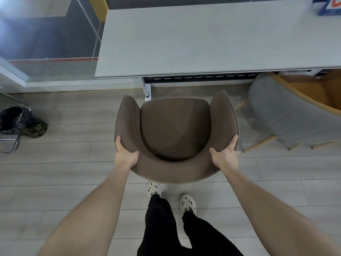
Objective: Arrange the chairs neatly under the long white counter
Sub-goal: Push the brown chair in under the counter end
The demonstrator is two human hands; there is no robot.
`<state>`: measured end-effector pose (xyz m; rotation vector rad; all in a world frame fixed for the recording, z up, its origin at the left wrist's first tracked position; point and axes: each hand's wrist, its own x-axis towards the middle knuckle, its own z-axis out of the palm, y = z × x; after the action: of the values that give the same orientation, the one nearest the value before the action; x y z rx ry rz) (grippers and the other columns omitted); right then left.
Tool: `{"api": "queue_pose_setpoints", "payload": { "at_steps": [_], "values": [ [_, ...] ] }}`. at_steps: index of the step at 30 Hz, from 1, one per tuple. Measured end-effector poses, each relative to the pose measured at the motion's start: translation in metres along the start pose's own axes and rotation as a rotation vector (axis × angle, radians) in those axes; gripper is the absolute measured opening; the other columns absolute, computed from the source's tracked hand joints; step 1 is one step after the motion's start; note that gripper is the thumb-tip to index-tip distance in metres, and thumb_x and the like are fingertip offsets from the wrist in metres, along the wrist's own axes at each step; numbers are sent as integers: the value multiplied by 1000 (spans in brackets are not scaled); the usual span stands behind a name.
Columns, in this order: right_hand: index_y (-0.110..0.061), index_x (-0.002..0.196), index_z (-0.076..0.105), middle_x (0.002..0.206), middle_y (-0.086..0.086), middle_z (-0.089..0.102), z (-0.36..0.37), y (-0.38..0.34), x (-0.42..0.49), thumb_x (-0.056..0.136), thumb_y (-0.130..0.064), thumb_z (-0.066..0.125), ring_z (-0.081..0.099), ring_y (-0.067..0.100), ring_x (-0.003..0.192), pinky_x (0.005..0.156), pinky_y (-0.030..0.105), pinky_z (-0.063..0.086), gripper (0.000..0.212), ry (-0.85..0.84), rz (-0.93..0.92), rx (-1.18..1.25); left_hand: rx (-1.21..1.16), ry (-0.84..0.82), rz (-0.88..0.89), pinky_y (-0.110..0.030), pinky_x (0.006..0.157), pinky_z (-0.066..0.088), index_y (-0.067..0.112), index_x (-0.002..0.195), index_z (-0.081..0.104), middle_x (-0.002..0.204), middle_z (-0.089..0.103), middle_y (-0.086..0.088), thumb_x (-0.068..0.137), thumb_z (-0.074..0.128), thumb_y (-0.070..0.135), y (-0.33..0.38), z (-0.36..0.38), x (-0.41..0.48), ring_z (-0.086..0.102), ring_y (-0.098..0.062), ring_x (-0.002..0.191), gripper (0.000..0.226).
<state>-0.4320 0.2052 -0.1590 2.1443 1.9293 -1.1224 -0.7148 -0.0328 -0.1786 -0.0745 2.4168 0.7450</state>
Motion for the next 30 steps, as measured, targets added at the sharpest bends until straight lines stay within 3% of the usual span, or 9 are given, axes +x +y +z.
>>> {"api": "queue_pose_setpoints", "payload": {
  "at_steps": [7,30],
  "values": [
    [-40,165,-22,147,26,37,-3,0,0,93,-40,71,57,39,92,96,51,56,117,-24,-2,-25,12,-5,0,-45,102,52,44,167,2,136,64,-17,90,78,22,1,-2,-2,65,-40,119,111],
    [-35,165,-24,141,30,40,11,4,-10,93,-38,67,62,44,91,96,49,55,117,-28,-58,-51,41,-5,-6,-47,105,50,40,168,3,138,62,-20,90,78,19,-10,-16,-3,62,-43,123,111]
  ]
}}
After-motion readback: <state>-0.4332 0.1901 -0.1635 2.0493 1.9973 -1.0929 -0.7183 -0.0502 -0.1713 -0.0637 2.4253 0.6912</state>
